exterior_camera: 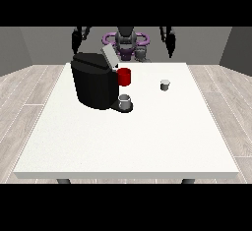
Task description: Insert the coffee pod into the coffee machine and close the lid
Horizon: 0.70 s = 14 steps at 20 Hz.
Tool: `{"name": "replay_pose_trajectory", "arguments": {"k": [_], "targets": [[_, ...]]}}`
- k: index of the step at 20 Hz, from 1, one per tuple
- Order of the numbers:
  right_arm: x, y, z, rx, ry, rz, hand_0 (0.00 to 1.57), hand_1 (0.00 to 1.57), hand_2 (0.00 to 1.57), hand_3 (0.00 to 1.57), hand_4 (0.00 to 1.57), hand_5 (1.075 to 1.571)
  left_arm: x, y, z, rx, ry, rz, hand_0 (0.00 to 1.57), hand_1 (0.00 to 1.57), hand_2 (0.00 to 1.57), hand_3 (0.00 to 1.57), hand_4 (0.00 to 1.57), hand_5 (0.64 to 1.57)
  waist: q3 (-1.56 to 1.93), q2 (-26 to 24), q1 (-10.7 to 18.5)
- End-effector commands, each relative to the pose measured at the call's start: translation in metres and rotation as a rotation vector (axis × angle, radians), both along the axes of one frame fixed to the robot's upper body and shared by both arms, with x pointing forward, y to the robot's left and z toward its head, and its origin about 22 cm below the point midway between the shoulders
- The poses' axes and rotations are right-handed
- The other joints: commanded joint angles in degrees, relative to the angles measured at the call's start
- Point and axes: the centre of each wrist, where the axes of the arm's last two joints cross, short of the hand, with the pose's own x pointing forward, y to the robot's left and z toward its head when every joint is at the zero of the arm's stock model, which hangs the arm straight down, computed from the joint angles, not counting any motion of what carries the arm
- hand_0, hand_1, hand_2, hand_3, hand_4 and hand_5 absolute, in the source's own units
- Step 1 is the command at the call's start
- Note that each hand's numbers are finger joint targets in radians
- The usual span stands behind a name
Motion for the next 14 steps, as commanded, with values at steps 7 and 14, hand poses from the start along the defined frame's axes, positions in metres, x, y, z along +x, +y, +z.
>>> {"name": "replay_pose_trajectory", "arguments": {"k": [7,14], "targets": [[0.009,0.004,-0.004,-0.099,-0.082,-0.142,0.00,0.00,0.00,0.00,0.00,1.571,-0.002,0.040,0.017,0.354,-0.111,-0.303,0.00,0.00,0.00,0.00,0.00,1.571,0.37,2.06,2.51],[0.017,0.017,0.007,-0.129,-0.131,-0.091,0.00,0.00,0.00,0.00,0.00,1.571,0.032,0.078,0.042,0.547,-0.037,-0.265,0.00,0.00,0.00,0.00,0.00,1.571,0.42,6.00,-2.50]]}}
